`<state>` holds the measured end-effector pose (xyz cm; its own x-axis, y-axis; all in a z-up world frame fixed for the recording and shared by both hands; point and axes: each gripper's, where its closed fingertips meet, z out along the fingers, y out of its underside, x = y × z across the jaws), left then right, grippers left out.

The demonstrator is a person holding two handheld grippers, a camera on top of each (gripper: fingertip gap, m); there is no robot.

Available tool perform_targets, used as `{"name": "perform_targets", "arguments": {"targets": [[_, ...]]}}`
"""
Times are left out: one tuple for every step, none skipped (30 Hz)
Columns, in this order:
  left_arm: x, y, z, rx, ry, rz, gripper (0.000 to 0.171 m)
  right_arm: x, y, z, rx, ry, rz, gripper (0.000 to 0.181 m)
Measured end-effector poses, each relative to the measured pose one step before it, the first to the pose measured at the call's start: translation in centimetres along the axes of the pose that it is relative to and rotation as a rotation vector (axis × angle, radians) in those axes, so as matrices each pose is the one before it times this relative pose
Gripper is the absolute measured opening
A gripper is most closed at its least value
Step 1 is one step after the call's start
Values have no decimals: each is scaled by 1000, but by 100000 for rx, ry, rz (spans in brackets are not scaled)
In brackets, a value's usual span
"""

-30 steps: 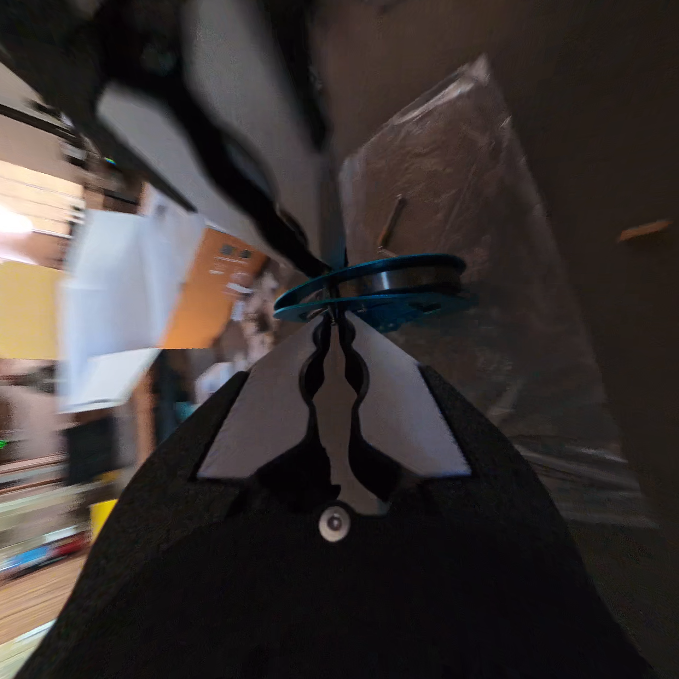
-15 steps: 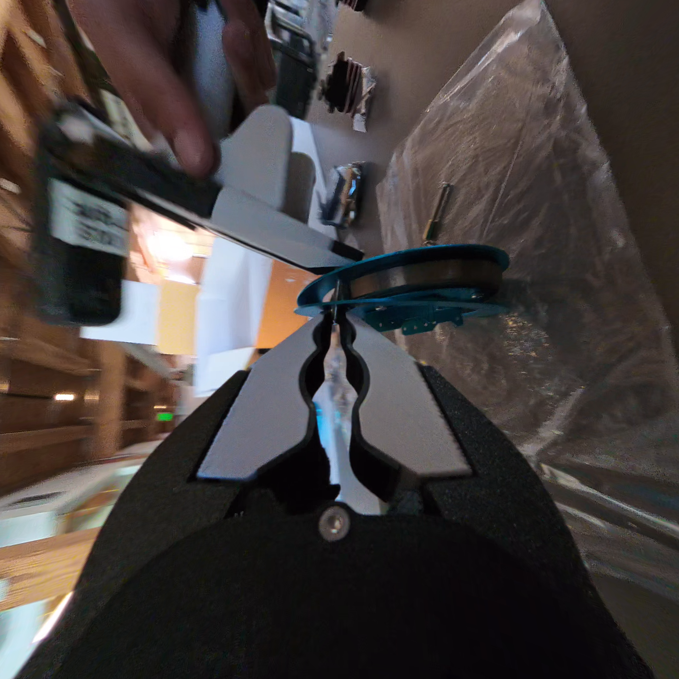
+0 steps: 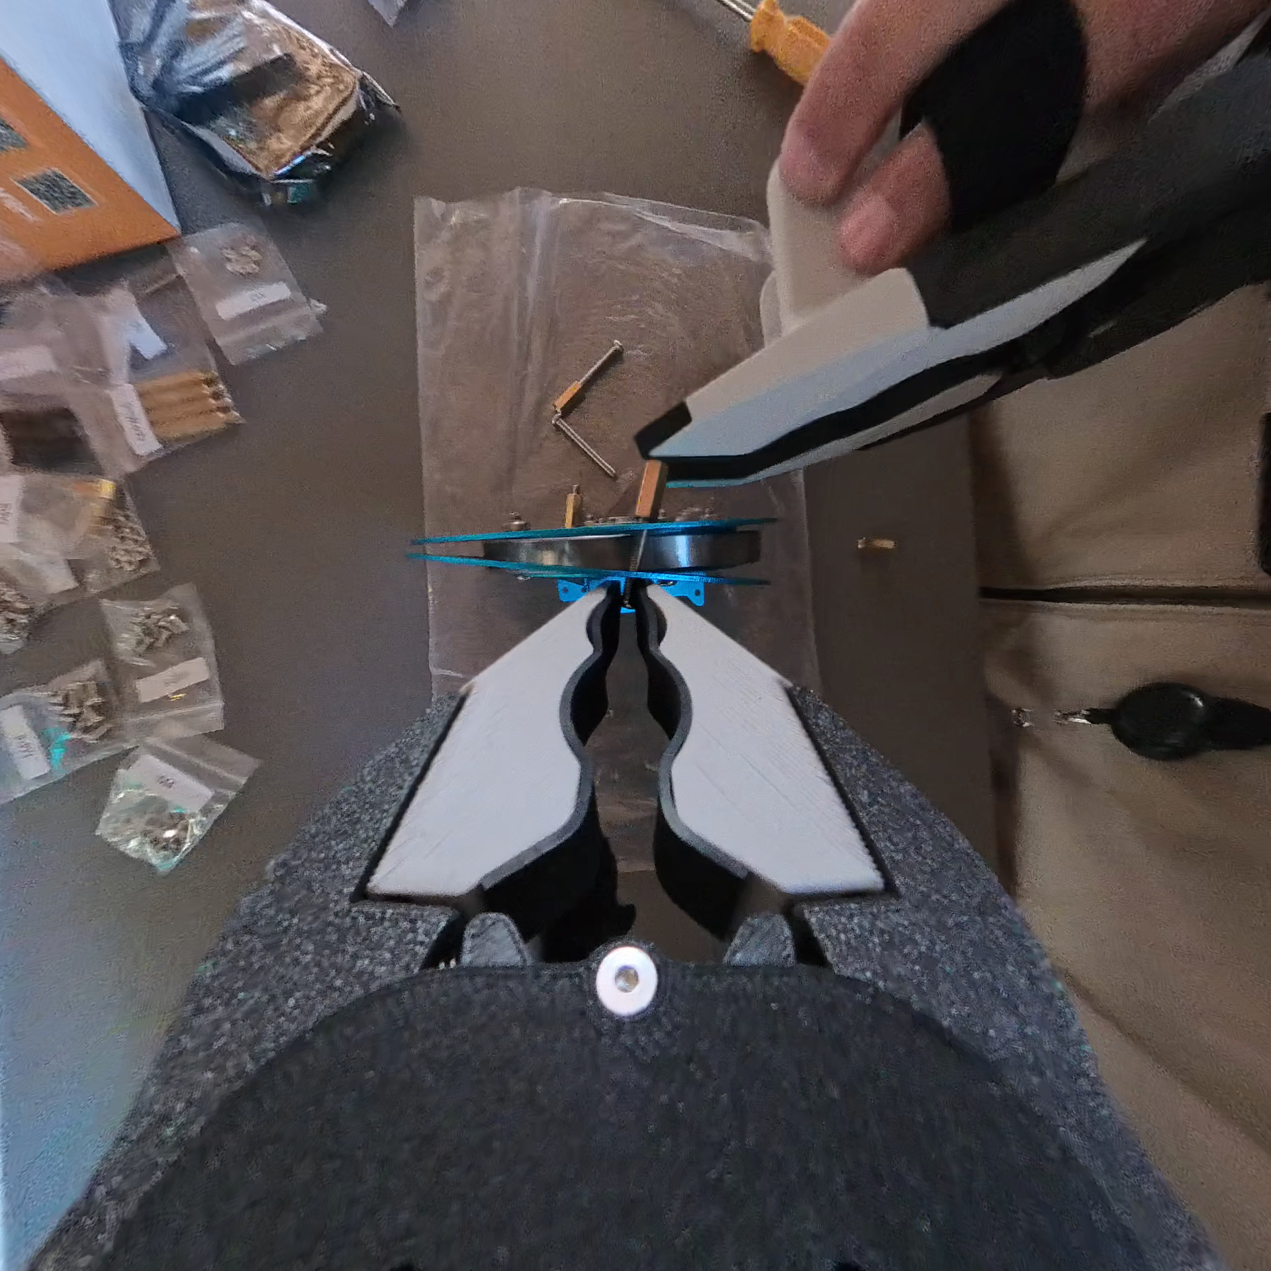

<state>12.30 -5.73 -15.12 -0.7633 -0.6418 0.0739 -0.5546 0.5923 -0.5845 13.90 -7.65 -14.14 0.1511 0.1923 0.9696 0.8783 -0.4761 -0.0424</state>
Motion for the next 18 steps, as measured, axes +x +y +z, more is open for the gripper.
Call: {"name": "perform_targets", "arguments": {"targets": [[66, -8, -2, -13, 2326, -678, 2, -338, 105, 200, -794, -1858, 2322, 26], [206, 3, 20, -288, 2763, -886, 2, -41, 121, 205, -246, -1828, 2920, 29], [212, -31, 41, -105, 2350, -926, 2, 188, 154, 167, -115, -1340, 1828, 30], [139, -63, 57, 154, 1704, -866, 3, 642, 140, 127, 60, 1353, 613, 32], [54, -73, 50, 261, 949, -925, 3, 600, -14, 45, 828, 1516, -921, 32], [25, -91, 31, 423, 584, -1265, 3, 103, -176, -17, 1372, -738, -1888, 31], [24, -64, 32, 362, 361, -565, 2, -101, -368, -114, 1924, -1009, -1723, 29], [-11, -31, 9, 199, 121, -716, 3, -100, -450, -146, 2037, -100, -1361, 23], [19, -40, 10, 273, 121, -618, 2, -170, -336, -56, 1013, -108, -1350, 18], [86, -30, 30, 295, 50, 500, 2, -123, -135, 73, -134, 242, -1430, 13], [7, -5, 45, 151, -1132, 1753, 2, 108, 32, 166, -703, 1532, -917, 7], [-220, -42, -14, 406, -3627, 4039, 3, 77, 125, 170, -939, -187, 459, 6], [-223, 39, 15, -297, -4547, 4511, 3, 71, 124, 118, -1017, -2843, 2637, 5], [11, 68, 58, -742, -4133, 4982, 2, 34, -36, -29, 69, -5681, 5067, 4], [-23, 14, 34, -404, -5725, 6708, 2, -137, -40, -83, 343, -8641, 7022, 4], [-62, -34, 57, -44, -7264, 6785, 2, -201, -8, -86, 582, -10388, 9053, 4], [5, -143, 82, 264, -7868, 5420, 2, -261, 22, -123, 697, -12422, 10020, 4], [-108, -162, 105, 383, -10319, 7881, 2, -269, 121, -124, 257, -13357, 10965, 4]]}}
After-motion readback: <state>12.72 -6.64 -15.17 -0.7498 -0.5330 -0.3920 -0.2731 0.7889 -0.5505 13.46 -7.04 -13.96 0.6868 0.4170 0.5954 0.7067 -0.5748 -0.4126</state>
